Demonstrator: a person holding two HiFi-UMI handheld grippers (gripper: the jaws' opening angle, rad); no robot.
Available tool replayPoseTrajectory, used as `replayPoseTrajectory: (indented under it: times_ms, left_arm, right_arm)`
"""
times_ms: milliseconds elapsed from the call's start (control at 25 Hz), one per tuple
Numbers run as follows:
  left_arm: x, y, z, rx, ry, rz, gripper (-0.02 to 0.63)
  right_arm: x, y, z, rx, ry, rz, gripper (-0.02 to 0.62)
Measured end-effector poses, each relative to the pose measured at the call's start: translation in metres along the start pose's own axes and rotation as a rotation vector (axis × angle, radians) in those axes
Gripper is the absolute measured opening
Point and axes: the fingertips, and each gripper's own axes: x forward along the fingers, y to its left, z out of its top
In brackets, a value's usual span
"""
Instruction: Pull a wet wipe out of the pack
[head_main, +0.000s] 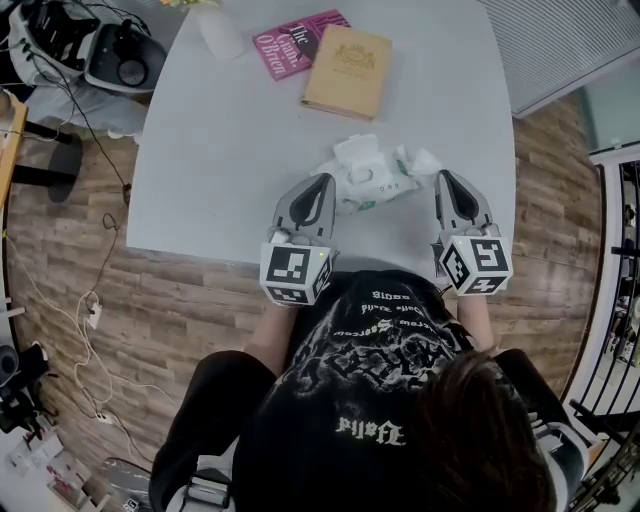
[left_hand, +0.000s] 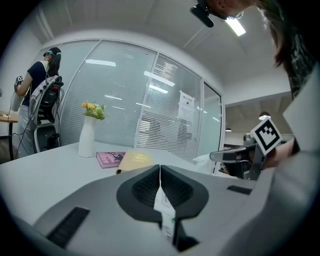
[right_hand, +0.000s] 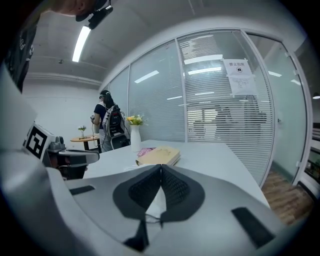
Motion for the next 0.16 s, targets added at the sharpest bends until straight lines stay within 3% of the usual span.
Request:
replayPoseTrajectory:
  times_ms: [160]
  left_arm:
    - [0.0040, 0.0071, -0.0074, -0.003, 0.010, 0.009, 0.009]
  right_arm:
    - [0.0091, 0.0048, -0.0039, -0.013, 0.008, 0.015, 0.000]
